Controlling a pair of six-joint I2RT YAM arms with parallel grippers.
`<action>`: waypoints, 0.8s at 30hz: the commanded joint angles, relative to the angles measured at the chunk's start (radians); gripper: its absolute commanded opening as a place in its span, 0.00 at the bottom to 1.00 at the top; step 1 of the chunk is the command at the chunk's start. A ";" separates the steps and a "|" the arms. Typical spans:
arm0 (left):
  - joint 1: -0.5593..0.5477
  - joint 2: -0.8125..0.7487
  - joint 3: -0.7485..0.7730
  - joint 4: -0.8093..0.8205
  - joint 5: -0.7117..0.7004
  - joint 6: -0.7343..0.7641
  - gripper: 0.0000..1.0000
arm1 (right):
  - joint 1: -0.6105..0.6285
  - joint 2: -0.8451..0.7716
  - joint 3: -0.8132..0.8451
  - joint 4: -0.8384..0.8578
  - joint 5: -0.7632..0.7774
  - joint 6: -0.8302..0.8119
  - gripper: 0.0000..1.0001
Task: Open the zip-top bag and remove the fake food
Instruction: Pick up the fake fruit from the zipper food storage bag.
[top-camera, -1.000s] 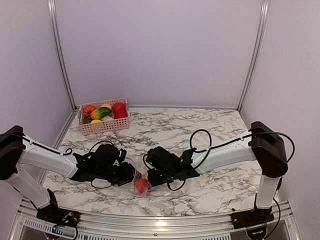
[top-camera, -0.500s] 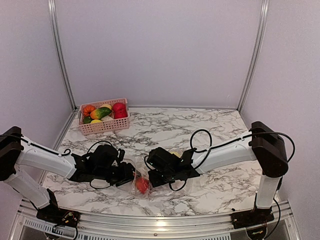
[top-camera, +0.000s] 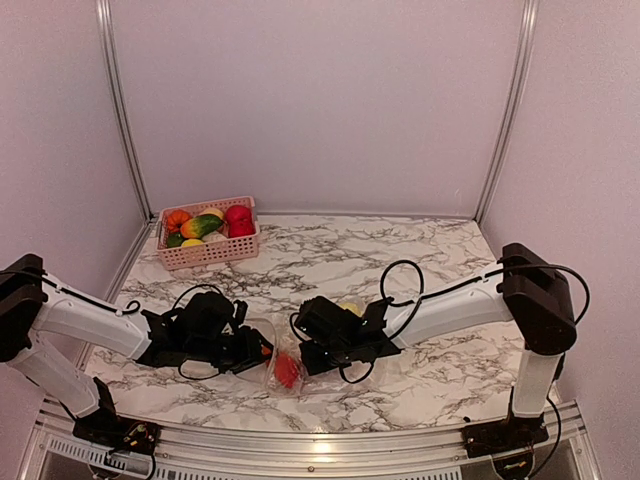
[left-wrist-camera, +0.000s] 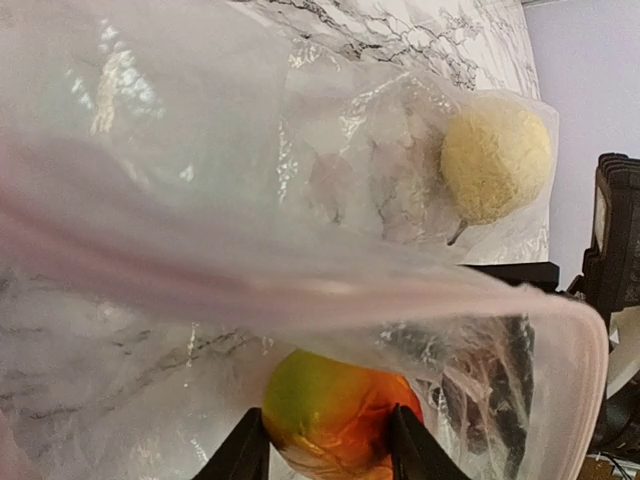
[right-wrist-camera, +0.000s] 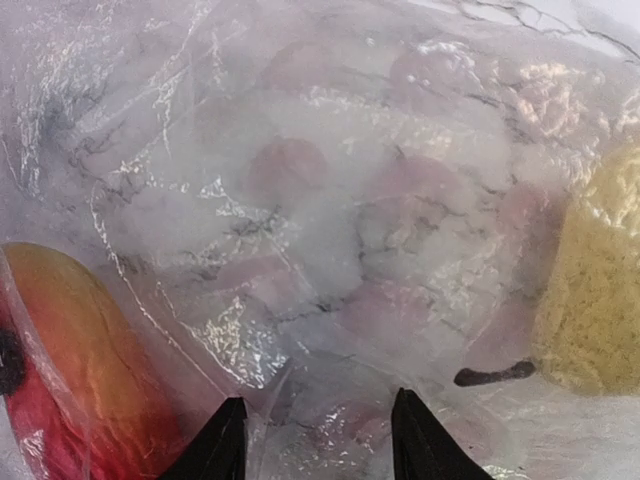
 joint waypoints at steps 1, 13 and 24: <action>-0.005 0.031 -0.009 0.050 0.013 -0.012 0.38 | 0.004 -0.004 -0.001 -0.029 0.010 -0.004 0.47; -0.005 -0.048 -0.004 -0.014 -0.046 0.022 0.24 | -0.006 -0.020 -0.034 -0.036 0.040 0.018 0.47; -0.003 -0.182 0.010 -0.200 -0.152 0.070 0.24 | -0.032 -0.057 -0.069 -0.030 0.058 0.027 0.47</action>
